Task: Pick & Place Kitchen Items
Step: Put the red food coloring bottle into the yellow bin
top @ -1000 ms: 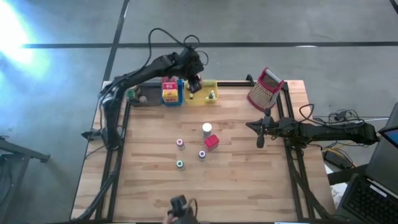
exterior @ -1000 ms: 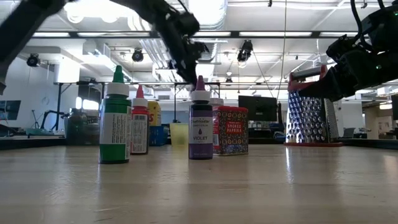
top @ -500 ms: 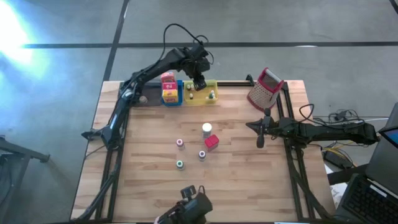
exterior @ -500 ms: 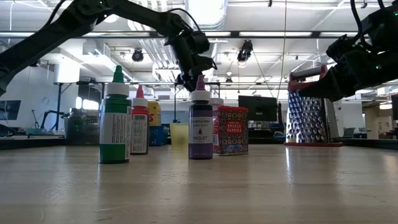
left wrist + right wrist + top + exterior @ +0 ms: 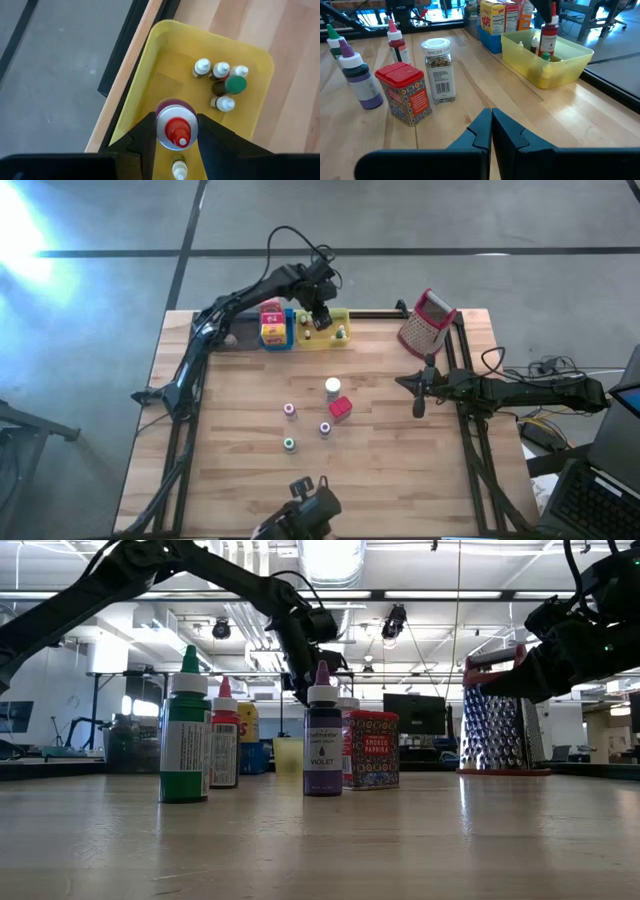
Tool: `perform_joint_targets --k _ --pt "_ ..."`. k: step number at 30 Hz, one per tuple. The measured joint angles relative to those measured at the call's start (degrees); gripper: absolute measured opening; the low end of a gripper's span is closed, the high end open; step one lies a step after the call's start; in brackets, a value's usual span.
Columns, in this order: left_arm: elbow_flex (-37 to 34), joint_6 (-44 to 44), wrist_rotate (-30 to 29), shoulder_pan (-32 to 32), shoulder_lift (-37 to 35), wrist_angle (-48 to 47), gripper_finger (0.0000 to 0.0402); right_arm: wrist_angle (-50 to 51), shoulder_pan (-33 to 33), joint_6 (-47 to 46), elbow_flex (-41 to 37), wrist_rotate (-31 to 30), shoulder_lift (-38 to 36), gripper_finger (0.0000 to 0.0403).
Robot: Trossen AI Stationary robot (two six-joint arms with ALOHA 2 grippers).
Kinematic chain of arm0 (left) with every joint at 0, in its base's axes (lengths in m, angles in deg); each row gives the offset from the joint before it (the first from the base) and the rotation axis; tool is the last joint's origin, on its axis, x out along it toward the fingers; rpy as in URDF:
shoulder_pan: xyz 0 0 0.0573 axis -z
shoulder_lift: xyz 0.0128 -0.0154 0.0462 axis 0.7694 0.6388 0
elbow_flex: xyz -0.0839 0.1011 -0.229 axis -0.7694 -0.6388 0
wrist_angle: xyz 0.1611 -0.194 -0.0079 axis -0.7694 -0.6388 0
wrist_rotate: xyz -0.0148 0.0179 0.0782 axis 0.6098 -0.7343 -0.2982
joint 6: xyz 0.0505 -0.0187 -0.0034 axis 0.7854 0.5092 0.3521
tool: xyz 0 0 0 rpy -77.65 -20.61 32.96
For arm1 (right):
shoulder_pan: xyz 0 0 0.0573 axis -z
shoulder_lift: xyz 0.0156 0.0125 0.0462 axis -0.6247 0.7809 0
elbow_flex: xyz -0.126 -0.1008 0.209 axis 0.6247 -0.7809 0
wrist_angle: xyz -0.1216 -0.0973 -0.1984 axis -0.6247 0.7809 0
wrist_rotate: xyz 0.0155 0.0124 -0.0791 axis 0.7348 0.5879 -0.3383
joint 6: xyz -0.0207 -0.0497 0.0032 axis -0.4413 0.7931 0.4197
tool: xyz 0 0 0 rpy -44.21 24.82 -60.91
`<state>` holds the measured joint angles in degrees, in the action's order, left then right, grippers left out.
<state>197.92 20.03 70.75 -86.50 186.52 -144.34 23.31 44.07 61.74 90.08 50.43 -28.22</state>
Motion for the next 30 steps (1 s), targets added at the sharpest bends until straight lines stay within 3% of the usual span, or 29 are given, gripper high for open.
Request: perform_joint_targets --k 22,30 --pt "-6.3 -0.6 -0.3 -1.5 -0.1 5.1 0.0129 0.0 0.0 0.0 0.0 0.0 0.0 0.0008" --pt "-6.6 -0.5 -0.8 -1.6 -0.1 4.7 0.0180 0.0 0.0 0.0 0.0 0.0 0.0 0.0008"
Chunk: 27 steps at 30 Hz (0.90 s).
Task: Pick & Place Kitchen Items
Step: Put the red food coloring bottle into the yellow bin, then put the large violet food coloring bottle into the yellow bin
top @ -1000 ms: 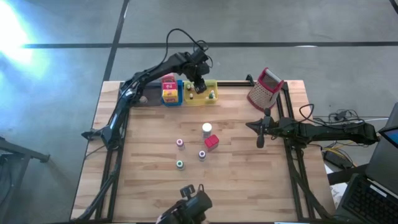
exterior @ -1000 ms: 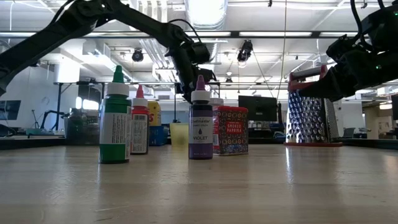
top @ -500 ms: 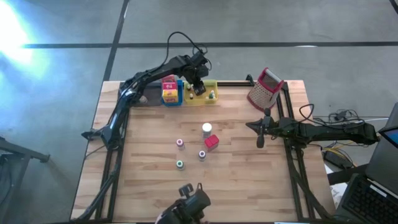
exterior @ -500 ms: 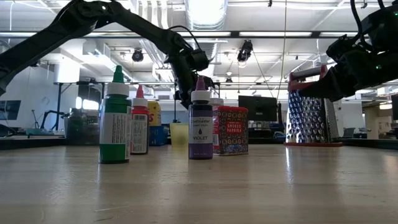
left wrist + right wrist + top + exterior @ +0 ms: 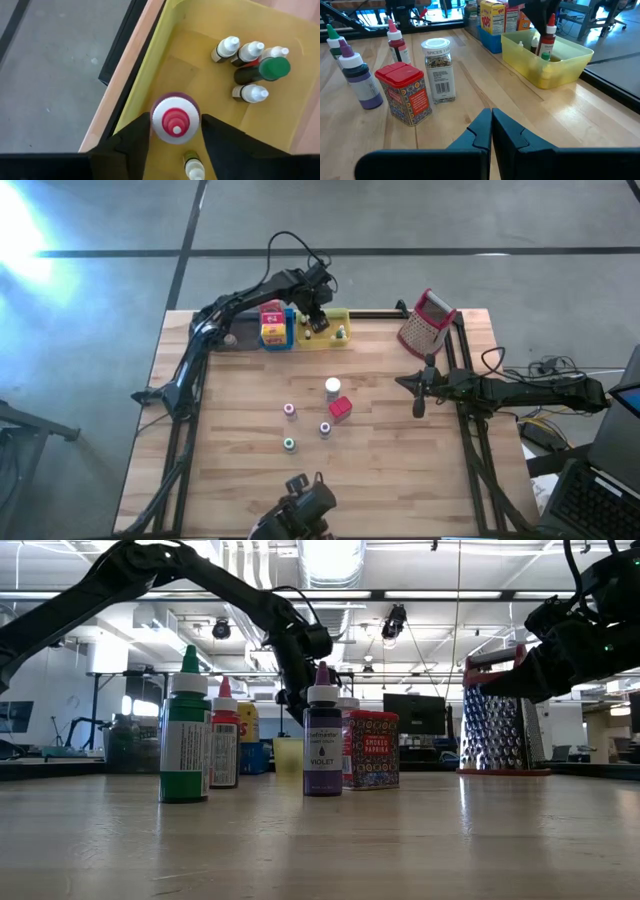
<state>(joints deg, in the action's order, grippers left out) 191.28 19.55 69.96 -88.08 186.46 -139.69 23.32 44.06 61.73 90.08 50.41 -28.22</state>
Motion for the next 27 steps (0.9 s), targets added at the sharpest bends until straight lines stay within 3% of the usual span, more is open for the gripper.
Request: perform_joint_targets --k 10,19,27 --pt "0.0 -0.2 -0.6 0.0 -0.5 -0.6 0.0264 0.0 0.0 0.0 0.0 0.0 0.0 0.0008" --pt "0.0 0.0 -0.7 0.8 -5.7 -1.9 0.0266 0.0 0.0 0.0 0.0 0.0 0.0 0.0008" --pt "0.0 1.8 -0.6 5.2 -10.2 -5.1 0.0260 0.0 0.0 0.0 0.0 0.0 0.0 0.0008"
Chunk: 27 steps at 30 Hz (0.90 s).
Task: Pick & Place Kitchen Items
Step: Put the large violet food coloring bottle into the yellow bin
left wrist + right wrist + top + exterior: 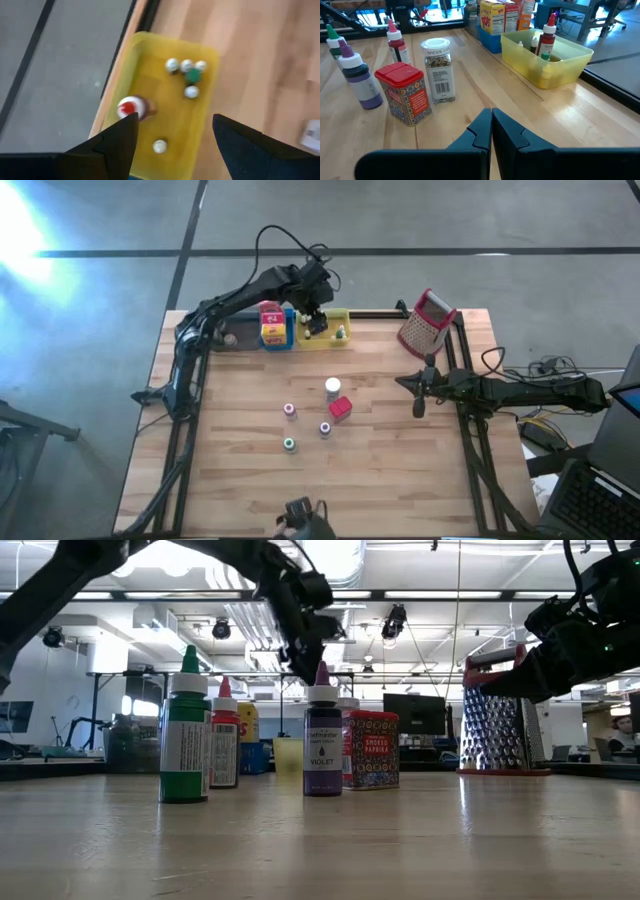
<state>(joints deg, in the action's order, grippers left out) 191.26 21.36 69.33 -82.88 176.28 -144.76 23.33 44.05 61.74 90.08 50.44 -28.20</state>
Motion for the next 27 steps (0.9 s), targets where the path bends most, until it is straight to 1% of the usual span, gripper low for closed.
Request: perform_joint_targets --k 4,9,21,27 --pt "0.0 1.5 0.0 2.4 -1.6 0.1 0.0253 0.0 0.0 0.0 0.0 0.0 0.0 0.0008" --pt "-0.1 1.3 0.0 5.2 -3.1 0.6 0.0245 0.0 0.0 0.0 0.0 0.0 0.0 0.0008" --pt "-0.4 0.6 0.0 11.3 -3.3 0.2 0.0220 0.0 0.0 0.0 0.0 0.0 0.0 0.0008" --pt "-0.4 -1.1 -0.7 13.6 -3.4 -0.6 0.0215 0.0 0.0 0.0 0.0 0.0 0.0 0.0008"
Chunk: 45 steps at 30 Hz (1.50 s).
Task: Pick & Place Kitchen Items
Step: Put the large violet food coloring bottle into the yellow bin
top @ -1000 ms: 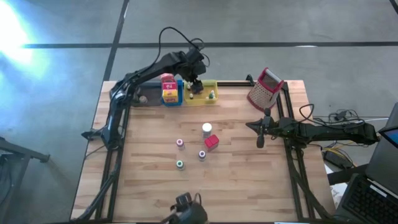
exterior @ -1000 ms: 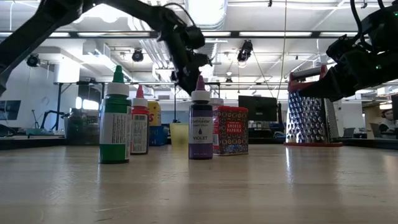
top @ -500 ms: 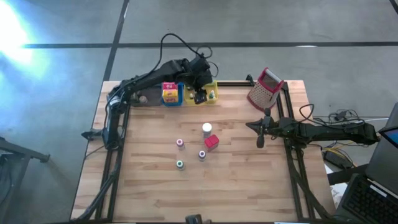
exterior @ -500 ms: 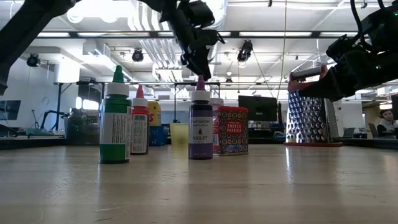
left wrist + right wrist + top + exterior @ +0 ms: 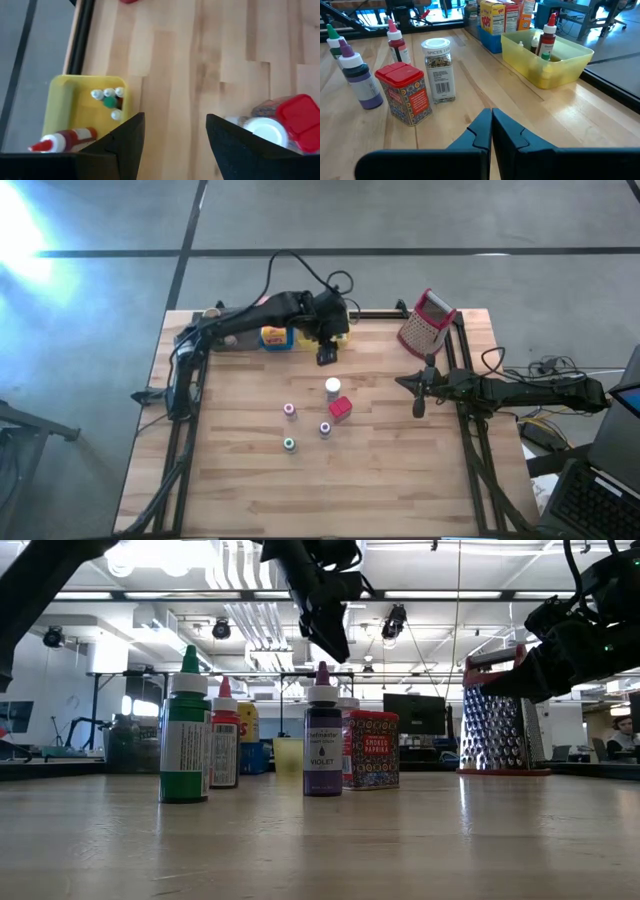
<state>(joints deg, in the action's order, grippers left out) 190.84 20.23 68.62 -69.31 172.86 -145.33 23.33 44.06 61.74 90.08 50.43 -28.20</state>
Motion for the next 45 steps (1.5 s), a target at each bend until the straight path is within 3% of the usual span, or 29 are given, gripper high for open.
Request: perform_joint_targets --k 15,29,34,45 --pt "-0.1 -7.4 -4.6 3.1 0.0 -5.9 0.0215 0.0 0.0 0.0 0.0 0.0 0.0 0.0008" --pt "-0.6 -10.4 -7.9 7.3 0.0 -5.9 0.0216 0.0 0.0 0.0 0.0 0.0 0.0 0.0008" --pt "-2.4 -11.2 -7.4 7.9 0.0 -6.0 0.0216 0.0 0.0 0.0 0.0 0.0 0.0 0.0008" --pt "-5.8 -11.7 -0.1 10.8 -0.3 -7.7 0.0216 0.0 0.0 0.0 0.0 0.0 0.0 0.0008"
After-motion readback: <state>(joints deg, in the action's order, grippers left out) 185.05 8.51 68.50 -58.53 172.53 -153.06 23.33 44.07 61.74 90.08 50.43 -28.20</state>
